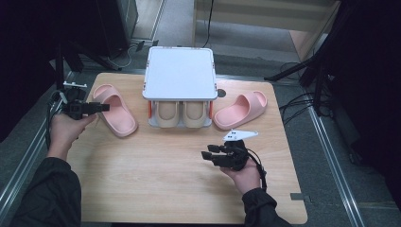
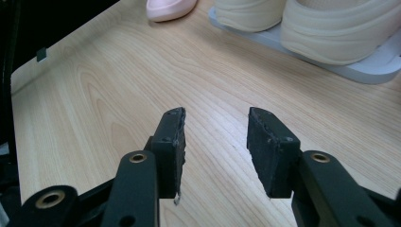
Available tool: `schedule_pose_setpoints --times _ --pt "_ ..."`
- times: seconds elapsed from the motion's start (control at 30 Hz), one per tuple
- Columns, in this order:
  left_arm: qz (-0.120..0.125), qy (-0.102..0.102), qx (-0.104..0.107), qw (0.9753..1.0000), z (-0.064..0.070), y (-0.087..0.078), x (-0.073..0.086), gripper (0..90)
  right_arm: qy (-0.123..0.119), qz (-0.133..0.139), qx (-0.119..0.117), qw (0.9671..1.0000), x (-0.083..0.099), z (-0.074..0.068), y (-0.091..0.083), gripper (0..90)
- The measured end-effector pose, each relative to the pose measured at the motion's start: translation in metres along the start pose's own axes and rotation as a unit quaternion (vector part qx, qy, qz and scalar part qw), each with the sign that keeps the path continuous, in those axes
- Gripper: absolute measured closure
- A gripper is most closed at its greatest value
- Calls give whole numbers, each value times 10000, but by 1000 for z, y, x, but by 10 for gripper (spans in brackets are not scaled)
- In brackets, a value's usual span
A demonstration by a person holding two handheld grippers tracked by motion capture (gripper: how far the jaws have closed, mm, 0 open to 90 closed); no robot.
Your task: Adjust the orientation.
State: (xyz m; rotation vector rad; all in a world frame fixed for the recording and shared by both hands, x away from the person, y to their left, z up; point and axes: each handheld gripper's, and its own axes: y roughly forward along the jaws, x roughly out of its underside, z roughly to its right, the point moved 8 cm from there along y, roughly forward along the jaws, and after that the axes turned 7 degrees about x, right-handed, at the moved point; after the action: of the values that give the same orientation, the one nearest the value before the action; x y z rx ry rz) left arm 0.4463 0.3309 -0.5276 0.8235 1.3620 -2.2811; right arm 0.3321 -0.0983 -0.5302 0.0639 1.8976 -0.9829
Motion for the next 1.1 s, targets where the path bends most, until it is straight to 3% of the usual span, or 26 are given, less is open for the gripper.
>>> schedule_pose_setpoints --times 0.13,0.4,0.57,0.67,0.77,0.9,1.1 --pt "-13 -209 -54 9998 -12 7 3 479 33 20 57 10000 2 2 -4 579" --pt "-53 -411 -251 9988 -29 19 4 466 173 90 304 9993 6 10 -14 587" --pt "-12 -402 -435 9982 -32 26 3 456 213 86 381 9990 10 13 -16 587" --pt "-88 -525 -644 9965 -40 31 6 465 202 79 490 9986 11 14 -18 591" --pt "-83 -487 -678 9965 -42 33 6 468 209 106 501 9985 11 14 -19 591" --pt "-15 -450 -724 9964 -42 32 4 578 207 118 508 9984 11 15 -19 592" --pt "-123 -262 -845 9960 -40 28 5 735 218 69 503 9985 12 15 -17 592"
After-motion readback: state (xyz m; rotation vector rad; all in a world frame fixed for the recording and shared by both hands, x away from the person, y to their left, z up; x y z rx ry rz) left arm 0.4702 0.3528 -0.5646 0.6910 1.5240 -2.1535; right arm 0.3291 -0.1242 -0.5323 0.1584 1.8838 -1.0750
